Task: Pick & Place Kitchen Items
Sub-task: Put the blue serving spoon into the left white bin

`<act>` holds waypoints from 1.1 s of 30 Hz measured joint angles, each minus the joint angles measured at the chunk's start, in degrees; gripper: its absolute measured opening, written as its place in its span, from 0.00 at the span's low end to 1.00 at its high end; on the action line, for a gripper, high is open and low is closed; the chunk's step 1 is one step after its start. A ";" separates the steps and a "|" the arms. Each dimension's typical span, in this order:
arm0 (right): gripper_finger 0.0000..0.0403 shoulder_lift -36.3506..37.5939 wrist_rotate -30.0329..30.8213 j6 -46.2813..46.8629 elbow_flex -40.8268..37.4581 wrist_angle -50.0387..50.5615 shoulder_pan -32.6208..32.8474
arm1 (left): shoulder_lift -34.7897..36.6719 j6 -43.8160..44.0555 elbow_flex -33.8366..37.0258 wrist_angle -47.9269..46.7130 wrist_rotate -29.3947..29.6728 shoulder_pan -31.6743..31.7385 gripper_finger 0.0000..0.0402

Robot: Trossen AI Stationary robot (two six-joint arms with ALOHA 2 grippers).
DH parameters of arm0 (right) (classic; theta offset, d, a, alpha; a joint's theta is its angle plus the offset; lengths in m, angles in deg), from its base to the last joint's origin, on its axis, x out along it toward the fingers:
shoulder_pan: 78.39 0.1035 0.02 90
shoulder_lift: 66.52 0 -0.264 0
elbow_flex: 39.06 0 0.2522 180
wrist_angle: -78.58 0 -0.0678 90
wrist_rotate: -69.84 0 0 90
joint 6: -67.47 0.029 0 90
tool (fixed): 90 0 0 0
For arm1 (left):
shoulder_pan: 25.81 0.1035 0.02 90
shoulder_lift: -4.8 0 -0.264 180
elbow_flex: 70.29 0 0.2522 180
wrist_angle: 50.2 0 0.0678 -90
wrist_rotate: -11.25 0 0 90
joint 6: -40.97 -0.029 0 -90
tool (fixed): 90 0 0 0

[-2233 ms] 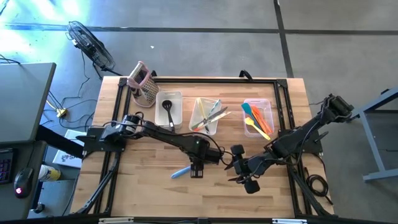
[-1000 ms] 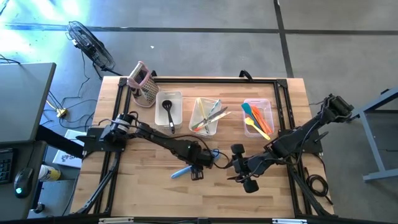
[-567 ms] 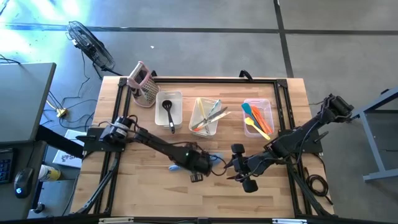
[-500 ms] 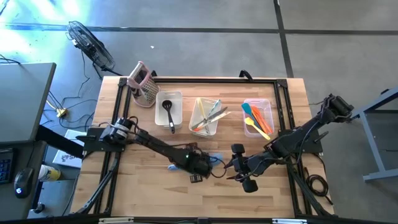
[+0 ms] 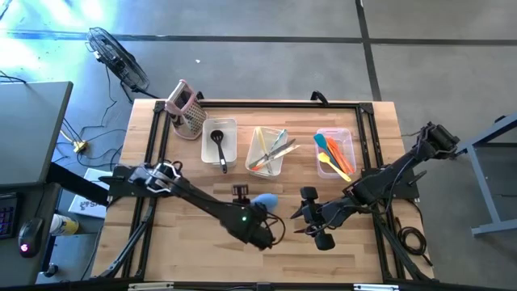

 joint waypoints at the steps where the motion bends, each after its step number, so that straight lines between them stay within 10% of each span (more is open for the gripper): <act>1: 0.50 0.00 0.00 0.00 0.00 0.00 0.00 | -0.08 1.07 -2.33 -2.48 1.50 -0.37 0.06; 16: 0.50 0.00 0.00 1.51 0.00 1.84 1.36 | 9.80 1.47 -11.55 -5.29 22.86 0.76 0.06; 25: 0.50 0.00 0.02 2.09 0.00 1.98 4.47 | 16.46 3.48 -5.79 -4.92 10.71 14.66 0.06; 33: 0.50 -0.09 5.96 2.88 -2.06 1.63 8.66 | 28.52 9.82 17.70 -5.04 -3.76 27.21 0.06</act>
